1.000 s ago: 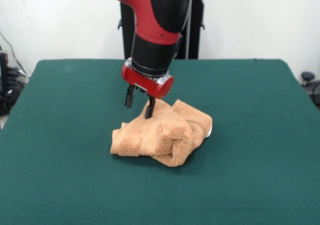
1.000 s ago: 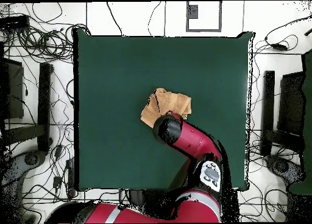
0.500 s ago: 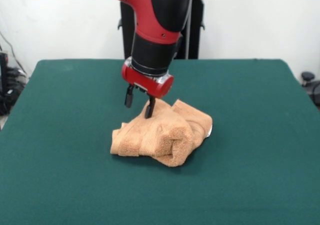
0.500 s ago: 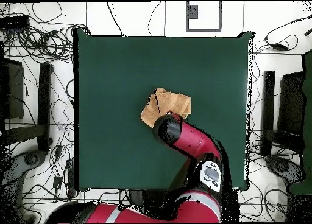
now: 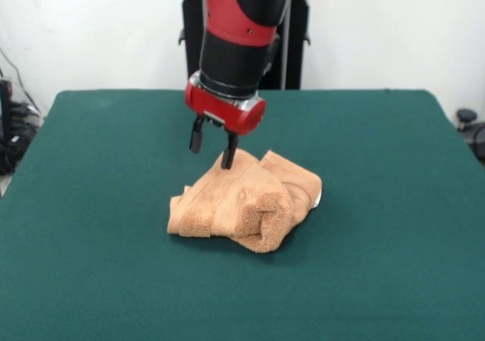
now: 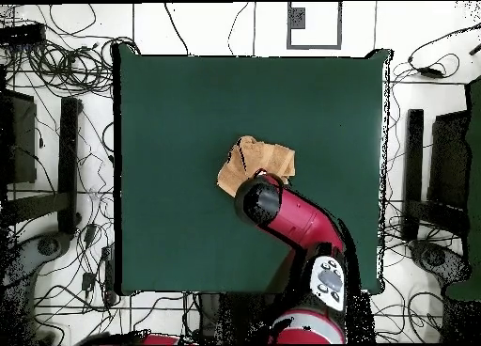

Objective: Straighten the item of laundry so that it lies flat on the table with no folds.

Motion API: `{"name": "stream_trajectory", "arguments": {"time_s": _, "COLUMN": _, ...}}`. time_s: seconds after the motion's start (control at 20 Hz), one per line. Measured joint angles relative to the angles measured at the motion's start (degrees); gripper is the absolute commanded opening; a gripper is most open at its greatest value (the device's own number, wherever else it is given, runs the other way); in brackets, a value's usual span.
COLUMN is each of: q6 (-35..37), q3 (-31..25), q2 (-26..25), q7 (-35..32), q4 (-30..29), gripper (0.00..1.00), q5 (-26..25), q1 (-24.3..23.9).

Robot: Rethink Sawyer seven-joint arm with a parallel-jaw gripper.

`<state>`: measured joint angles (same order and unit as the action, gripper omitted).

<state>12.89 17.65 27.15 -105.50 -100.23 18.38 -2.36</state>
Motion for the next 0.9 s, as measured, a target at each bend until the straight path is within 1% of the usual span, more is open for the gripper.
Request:
{"name": "stream_trajectory", "arguments": {"time_s": 0.15, "q6": -0.02, "q3": -0.36, "q2": 1.07, "q7": 0.00, "q4": -0.79, "gripper": 1.00, "q5": 0.01, "q1": -0.27}}
{"name": "stream_trajectory", "arguments": {"time_s": 0.3, "q6": -0.92, "q3": -1.95, "q2": 2.56, "q7": 0.00, "q4": -2.40, "gripper": 1.00, "q5": 0.00, "q1": -1.42}}
{"name": "stream_trajectory", "arguments": {"time_s": 0.5, "q6": -3.99, "q3": -5.61, "q2": 3.57, "q7": 0.00, "q4": -4.60, "gripper": 1.00, "q5": 0.04, "q1": -4.49}}
{"name": "stream_trajectory", "arguments": {"time_s": 0.55, "q6": -5.65, "q3": -7.31, "q2": 3.68, "q7": 0.00, "q4": -5.48, "gripper": 1.00, "q5": -0.04, "q1": -5.99}}
{"name": "stream_trajectory", "arguments": {"time_s": 0.9, "q6": -12.45, "q3": -13.90, "q2": 3.70, "q7": 0.00, "q4": -8.40, "gripper": 1.00, "q5": -1.36, "q1": -11.89}}
